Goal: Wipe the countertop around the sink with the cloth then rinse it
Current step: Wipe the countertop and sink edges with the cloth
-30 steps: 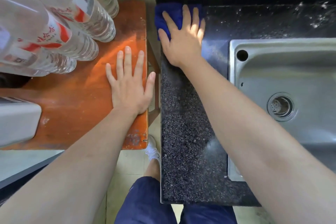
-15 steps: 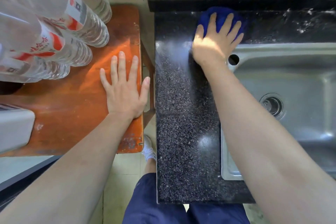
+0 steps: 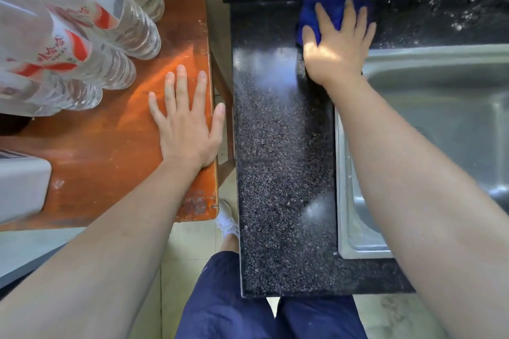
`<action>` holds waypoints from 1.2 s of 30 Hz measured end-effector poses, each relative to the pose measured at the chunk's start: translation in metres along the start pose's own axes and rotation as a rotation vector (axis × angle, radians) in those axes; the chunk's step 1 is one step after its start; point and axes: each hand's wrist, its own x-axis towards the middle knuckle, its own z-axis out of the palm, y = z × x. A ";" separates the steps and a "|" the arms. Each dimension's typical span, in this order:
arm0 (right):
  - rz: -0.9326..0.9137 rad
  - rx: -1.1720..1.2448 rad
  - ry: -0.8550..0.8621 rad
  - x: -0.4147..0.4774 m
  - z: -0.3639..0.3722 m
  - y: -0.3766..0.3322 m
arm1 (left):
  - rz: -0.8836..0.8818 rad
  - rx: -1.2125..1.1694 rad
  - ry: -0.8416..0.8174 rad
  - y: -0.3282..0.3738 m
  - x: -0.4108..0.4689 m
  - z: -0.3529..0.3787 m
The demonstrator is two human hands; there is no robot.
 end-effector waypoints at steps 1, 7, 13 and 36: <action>0.051 0.003 0.013 -0.001 0.002 -0.012 | 0.003 0.002 0.001 0.000 0.000 0.000; -0.310 0.000 0.065 -0.050 0.035 -0.077 | 0.001 0.003 0.018 -0.001 0.000 0.001; -0.573 0.066 0.048 -0.170 0.056 -0.016 | 0.008 -0.002 0.023 -0.002 -0.002 0.004; -0.140 0.140 0.111 -0.289 0.072 0.027 | 0.035 0.002 -0.016 -0.003 -0.003 0.003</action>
